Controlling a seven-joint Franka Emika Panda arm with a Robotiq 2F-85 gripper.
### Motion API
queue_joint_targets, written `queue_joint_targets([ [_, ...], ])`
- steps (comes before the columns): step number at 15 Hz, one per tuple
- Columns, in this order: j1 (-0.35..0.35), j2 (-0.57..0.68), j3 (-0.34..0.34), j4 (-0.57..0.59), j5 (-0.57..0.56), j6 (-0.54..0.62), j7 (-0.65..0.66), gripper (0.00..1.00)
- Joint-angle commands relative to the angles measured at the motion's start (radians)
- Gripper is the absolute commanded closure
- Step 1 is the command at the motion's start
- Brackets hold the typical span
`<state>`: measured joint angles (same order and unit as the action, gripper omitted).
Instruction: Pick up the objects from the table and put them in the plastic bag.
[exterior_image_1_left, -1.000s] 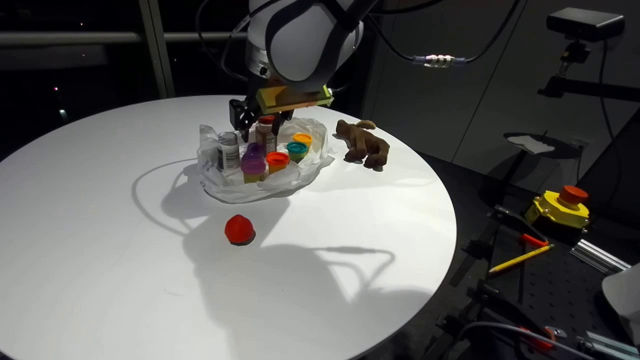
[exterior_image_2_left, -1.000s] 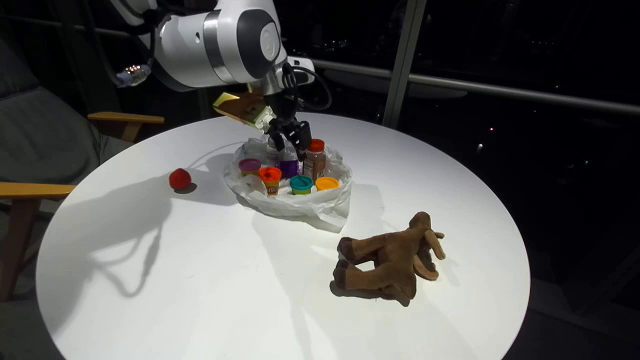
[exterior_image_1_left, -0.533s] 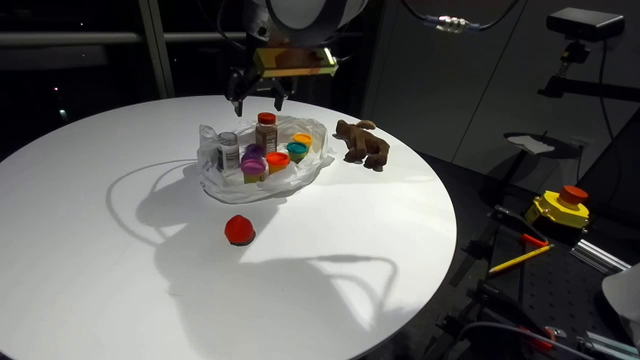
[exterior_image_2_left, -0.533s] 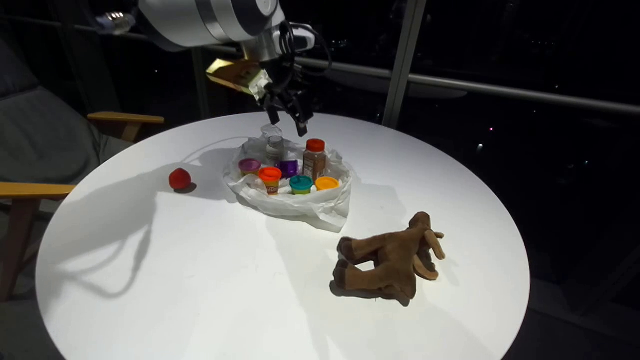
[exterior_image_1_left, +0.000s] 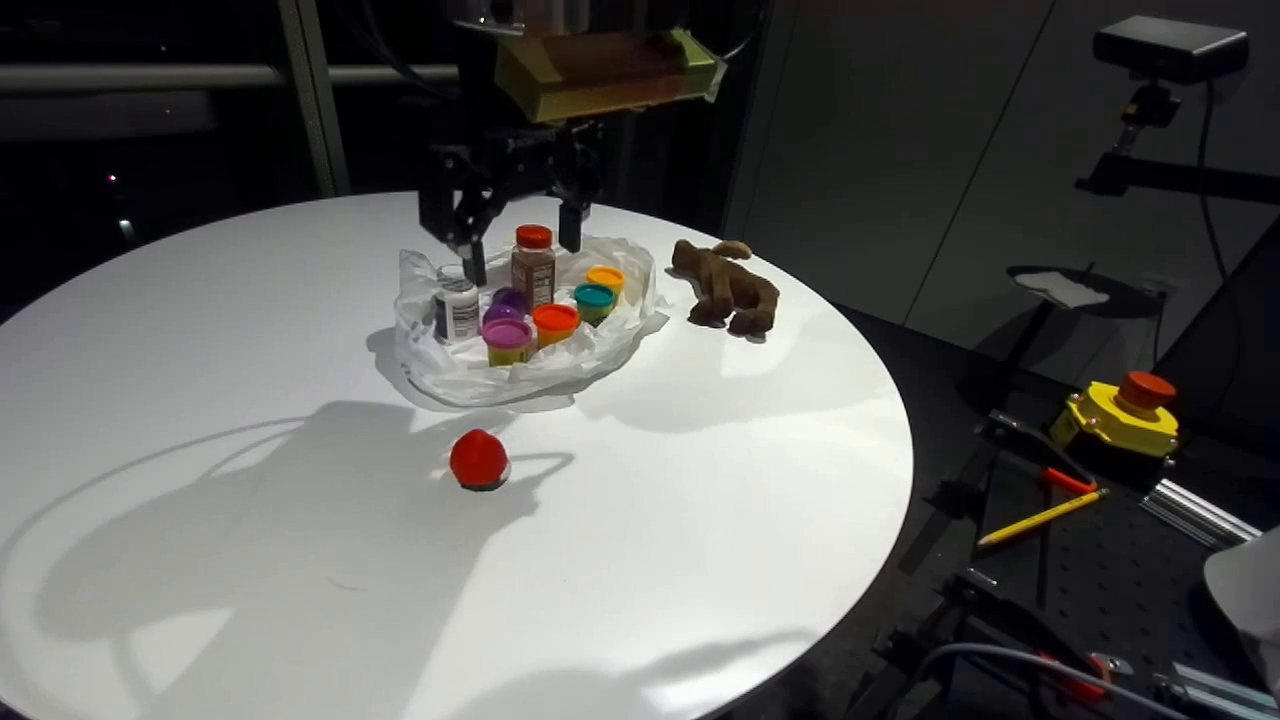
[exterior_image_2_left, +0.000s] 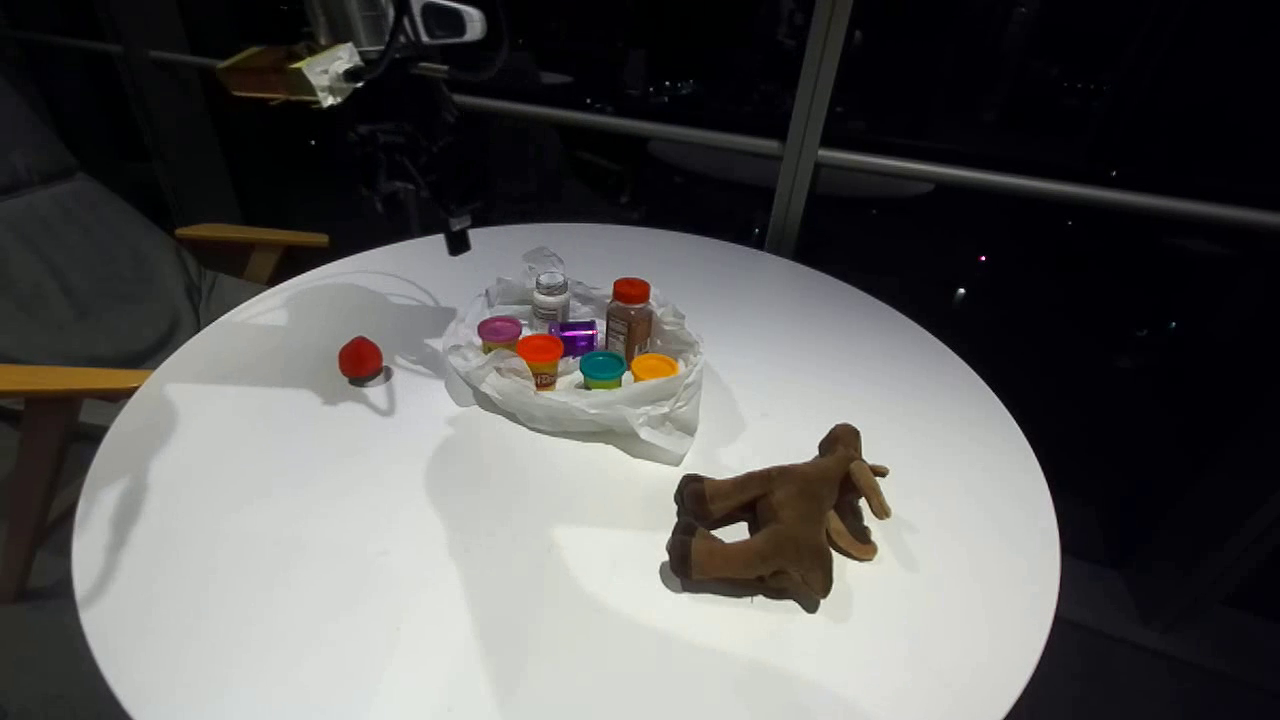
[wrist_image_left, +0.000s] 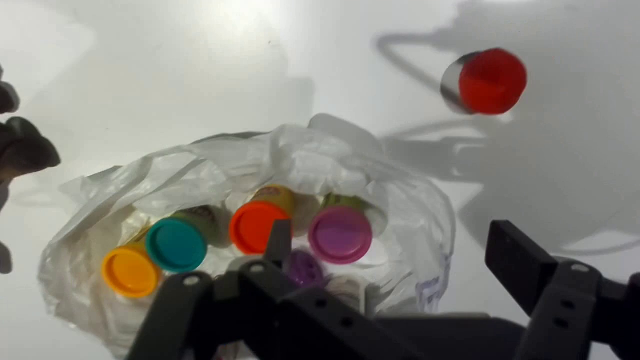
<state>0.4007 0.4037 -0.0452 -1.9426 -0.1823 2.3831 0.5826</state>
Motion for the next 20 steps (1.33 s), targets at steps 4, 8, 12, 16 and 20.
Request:
queue_joint_targets([
  [4, -0.009, 0.088, 0.125, -0.047, 0.075, 0.130, -0.005, 0.00],
  [8, 0.009, 0.153, 0.131, -0.042, 0.071, 0.166, -0.011, 0.00],
  [12, 0.042, 0.201, 0.100, -0.050, 0.040, 0.273, 0.001, 0.00],
  [16, 0.090, 0.239, 0.041, -0.047, 0.011, 0.340, 0.011, 0.00],
  [20, 0.129, 0.262, -0.016, -0.045, -0.003, 0.373, 0.013, 0.00],
])
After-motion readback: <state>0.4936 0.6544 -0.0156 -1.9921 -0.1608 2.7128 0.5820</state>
